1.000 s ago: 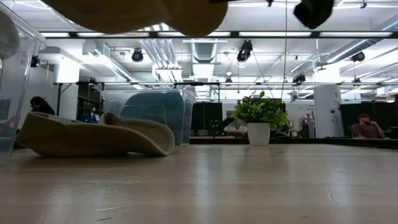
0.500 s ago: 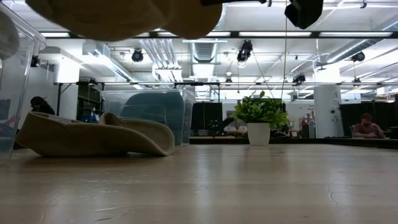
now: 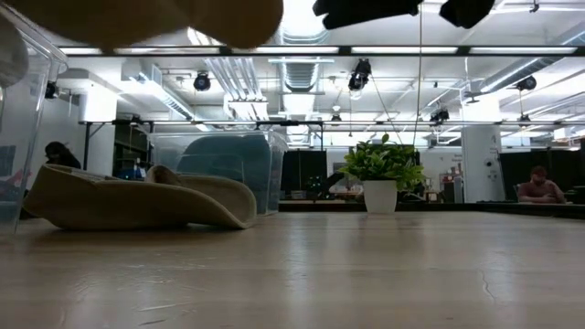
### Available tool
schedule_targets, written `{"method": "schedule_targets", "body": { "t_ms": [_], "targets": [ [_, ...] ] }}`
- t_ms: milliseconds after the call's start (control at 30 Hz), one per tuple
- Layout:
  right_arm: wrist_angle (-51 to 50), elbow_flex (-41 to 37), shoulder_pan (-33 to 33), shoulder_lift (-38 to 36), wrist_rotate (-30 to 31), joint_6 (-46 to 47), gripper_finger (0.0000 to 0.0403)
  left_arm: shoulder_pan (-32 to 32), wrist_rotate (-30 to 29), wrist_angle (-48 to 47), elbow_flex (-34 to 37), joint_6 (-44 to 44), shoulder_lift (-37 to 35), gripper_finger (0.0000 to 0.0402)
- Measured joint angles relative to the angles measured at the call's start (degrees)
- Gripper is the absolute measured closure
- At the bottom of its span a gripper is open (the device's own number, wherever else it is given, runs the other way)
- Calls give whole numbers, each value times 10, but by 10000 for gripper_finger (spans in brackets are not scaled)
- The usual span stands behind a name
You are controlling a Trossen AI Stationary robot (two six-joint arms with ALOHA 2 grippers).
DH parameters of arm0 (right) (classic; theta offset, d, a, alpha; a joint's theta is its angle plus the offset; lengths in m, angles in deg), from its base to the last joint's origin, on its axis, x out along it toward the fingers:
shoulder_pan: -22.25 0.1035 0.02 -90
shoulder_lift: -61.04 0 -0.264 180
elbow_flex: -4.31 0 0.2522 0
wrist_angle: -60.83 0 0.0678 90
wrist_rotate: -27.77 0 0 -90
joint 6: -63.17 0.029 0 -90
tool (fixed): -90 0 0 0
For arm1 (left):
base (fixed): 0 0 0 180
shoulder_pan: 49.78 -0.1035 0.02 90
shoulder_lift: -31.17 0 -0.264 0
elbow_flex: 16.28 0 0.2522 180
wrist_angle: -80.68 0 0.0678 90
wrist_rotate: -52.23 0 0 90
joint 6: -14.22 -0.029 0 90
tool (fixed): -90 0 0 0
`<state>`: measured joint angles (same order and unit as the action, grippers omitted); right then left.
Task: Pick & Place hat
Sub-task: Put the top brown cap in the bottom transparent bin
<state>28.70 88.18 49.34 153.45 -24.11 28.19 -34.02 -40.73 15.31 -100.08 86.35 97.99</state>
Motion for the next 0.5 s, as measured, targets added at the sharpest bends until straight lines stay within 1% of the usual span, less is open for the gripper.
{"method": "schedule_targets", "body": {
  "t_ms": [67,133,200,300,433,500],
  "targets": [
    [-24,0,-3,-9,11,22,251,17,5,-12,0,31,-15,397],
    [-52,0,-8,-15,11,46,240,33,25,-20,0,60,-31,397],
    [-68,0,-17,-16,11,65,232,51,33,-29,0,85,-45,397],
    [-81,-1,-31,-17,11,84,226,76,33,-78,0,140,-68,397],
    [-98,-14,-52,-16,11,92,225,111,20,-153,0,239,-83,397],
    [-100,-26,-65,-17,11,93,225,131,21,-168,0,286,-87,397]
  ]
}}
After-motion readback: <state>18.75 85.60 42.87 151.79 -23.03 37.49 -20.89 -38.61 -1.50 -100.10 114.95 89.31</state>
